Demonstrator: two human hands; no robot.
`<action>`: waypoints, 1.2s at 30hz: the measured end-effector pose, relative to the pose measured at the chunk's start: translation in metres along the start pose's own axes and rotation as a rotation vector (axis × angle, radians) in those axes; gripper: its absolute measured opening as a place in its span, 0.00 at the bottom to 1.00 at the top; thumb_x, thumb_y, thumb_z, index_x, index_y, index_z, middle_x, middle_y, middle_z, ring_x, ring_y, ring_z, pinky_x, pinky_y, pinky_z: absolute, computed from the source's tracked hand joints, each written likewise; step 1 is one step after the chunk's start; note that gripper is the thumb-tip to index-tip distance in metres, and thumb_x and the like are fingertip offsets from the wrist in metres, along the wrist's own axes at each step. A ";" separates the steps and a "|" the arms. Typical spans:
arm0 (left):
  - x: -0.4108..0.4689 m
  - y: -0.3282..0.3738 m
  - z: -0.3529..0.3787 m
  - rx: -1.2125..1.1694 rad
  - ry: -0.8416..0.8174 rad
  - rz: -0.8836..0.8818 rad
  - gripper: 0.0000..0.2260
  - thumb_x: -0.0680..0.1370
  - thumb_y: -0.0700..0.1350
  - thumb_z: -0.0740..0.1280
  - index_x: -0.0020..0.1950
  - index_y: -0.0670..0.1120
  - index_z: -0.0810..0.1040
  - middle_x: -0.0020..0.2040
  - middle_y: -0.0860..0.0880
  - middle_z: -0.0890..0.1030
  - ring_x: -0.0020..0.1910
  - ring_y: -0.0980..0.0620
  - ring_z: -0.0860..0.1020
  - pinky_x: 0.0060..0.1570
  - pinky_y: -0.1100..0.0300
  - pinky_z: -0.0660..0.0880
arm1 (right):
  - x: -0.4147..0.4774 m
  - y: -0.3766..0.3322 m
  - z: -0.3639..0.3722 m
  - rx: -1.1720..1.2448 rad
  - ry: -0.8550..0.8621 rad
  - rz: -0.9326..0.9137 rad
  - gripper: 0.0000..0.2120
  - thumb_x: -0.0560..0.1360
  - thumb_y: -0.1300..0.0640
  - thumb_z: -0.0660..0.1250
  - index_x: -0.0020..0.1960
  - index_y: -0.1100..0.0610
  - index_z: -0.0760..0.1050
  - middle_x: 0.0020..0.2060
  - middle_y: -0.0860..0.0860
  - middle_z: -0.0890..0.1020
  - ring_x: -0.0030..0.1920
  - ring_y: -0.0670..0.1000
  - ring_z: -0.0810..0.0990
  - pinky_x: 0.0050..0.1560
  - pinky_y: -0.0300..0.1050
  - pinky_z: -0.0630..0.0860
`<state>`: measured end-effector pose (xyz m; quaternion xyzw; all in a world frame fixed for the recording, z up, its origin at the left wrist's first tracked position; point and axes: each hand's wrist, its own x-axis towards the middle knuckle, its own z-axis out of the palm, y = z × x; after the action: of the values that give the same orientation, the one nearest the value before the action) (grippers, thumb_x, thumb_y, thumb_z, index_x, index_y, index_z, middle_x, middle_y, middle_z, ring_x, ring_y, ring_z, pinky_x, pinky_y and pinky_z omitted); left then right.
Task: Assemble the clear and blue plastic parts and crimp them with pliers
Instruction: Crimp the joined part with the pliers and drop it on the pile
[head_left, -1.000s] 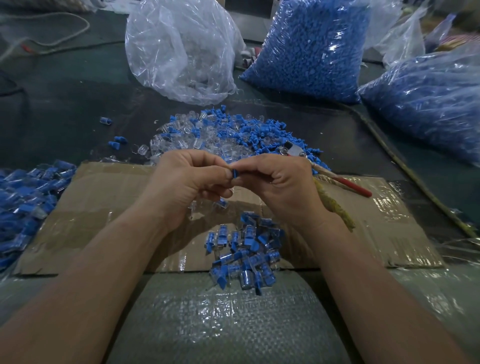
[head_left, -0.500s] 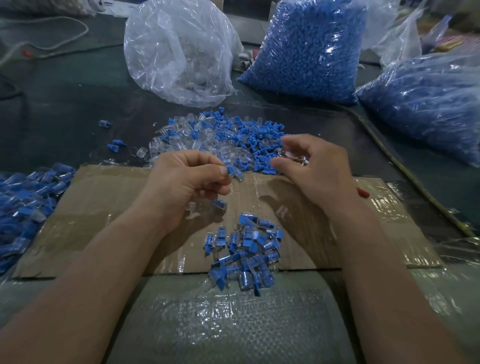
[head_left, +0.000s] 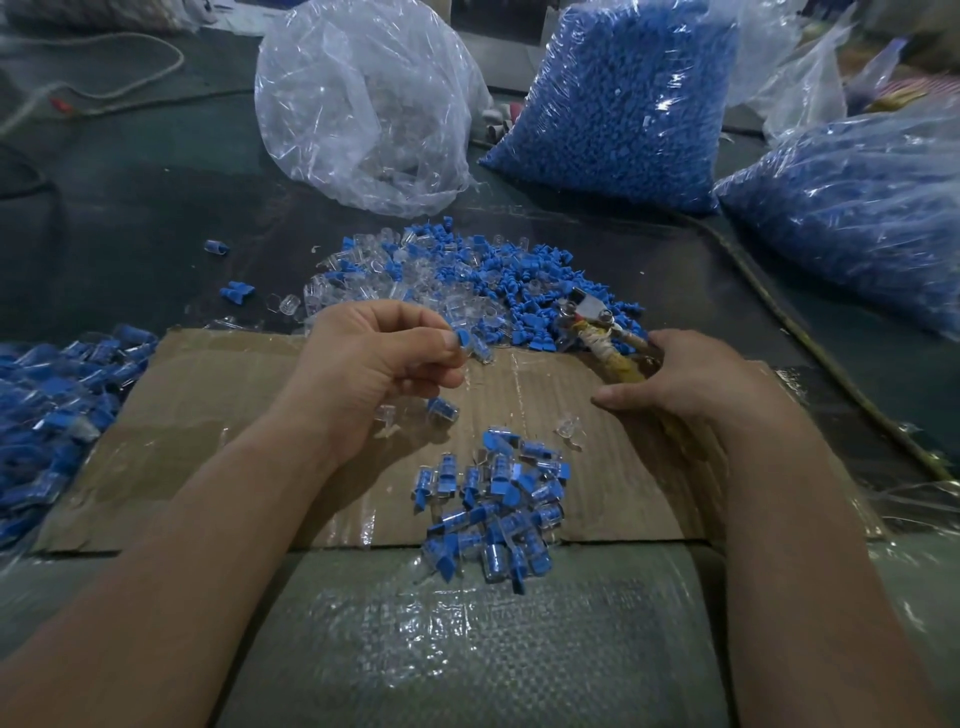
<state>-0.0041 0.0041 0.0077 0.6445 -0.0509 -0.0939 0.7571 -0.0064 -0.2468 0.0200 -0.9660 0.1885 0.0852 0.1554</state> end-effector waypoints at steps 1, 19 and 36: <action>0.000 0.000 0.000 0.000 -0.003 0.000 0.02 0.61 0.41 0.71 0.32 0.46 0.80 0.31 0.45 0.83 0.28 0.52 0.81 0.26 0.66 0.75 | 0.000 0.000 0.000 0.000 0.017 -0.003 0.40 0.60 0.37 0.74 0.65 0.56 0.69 0.62 0.54 0.73 0.50 0.51 0.70 0.46 0.44 0.65; 0.002 -0.003 0.000 -0.066 0.088 0.089 0.03 0.69 0.35 0.66 0.40 0.42 0.75 0.34 0.47 0.83 0.33 0.52 0.82 0.31 0.66 0.77 | -0.018 -0.031 0.010 0.228 0.444 -0.341 0.17 0.66 0.66 0.66 0.54 0.54 0.74 0.47 0.50 0.75 0.47 0.51 0.73 0.46 0.48 0.71; 0.004 -0.005 0.001 -0.068 0.153 0.236 0.05 0.72 0.33 0.67 0.41 0.43 0.77 0.34 0.49 0.83 0.34 0.54 0.82 0.32 0.68 0.76 | -0.027 -0.052 0.029 0.202 0.251 -0.622 0.16 0.70 0.62 0.70 0.56 0.54 0.70 0.49 0.46 0.69 0.52 0.47 0.69 0.50 0.40 0.64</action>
<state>-0.0005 0.0013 0.0031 0.6133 -0.0653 0.0436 0.7860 -0.0134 -0.1822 0.0131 -0.9598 -0.0899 -0.1046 0.2444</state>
